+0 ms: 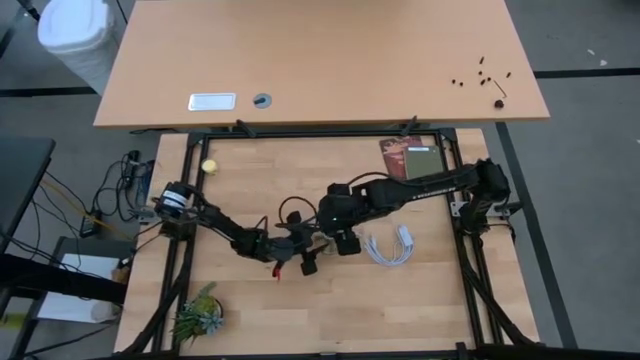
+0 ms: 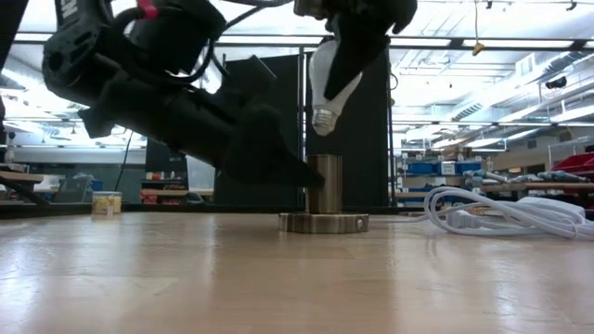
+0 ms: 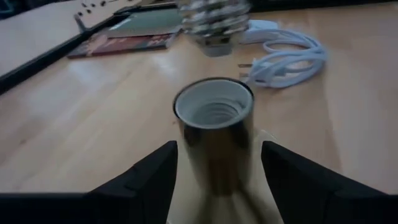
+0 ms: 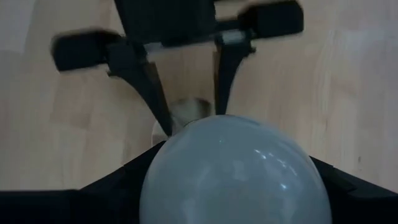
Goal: Screw lightbulb
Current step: Insert the light bulb into the lamp
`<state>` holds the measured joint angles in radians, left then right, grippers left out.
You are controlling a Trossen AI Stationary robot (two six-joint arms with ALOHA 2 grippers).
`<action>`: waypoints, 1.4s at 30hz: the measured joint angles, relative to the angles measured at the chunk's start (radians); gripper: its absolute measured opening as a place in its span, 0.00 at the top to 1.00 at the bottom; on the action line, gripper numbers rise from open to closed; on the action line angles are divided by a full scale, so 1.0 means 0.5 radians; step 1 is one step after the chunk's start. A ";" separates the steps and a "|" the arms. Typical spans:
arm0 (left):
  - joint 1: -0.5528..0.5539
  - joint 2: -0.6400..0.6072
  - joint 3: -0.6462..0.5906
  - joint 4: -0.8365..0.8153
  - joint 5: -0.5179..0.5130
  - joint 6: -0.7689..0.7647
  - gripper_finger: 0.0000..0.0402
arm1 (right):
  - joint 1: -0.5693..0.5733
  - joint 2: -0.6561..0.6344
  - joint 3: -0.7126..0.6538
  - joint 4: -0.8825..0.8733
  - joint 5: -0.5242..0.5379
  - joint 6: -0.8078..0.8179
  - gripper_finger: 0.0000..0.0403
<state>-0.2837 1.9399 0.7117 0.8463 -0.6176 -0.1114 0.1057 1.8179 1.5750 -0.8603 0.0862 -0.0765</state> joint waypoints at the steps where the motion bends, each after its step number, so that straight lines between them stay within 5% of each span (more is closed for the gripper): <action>1: 0.007 0.001 0.006 -0.004 -0.011 0.001 0.41 | -0.006 0.001 0.002 0.022 -0.017 -0.016 0.32; 14: 0.156 0.001 0.017 -0.010 0.199 0.058 0.41 | -0.087 0.059 -0.017 0.000 -0.036 -0.216 0.32; 42: 0.176 0.000 0.017 -0.001 0.244 0.006 0.41 | -0.143 0.060 -0.114 0.055 -0.100 -0.222 0.32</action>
<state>-0.1959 1.9400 0.7204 0.8460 -0.4957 -0.1085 0.0341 1.8477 1.5180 -0.8330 0.0364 -0.1877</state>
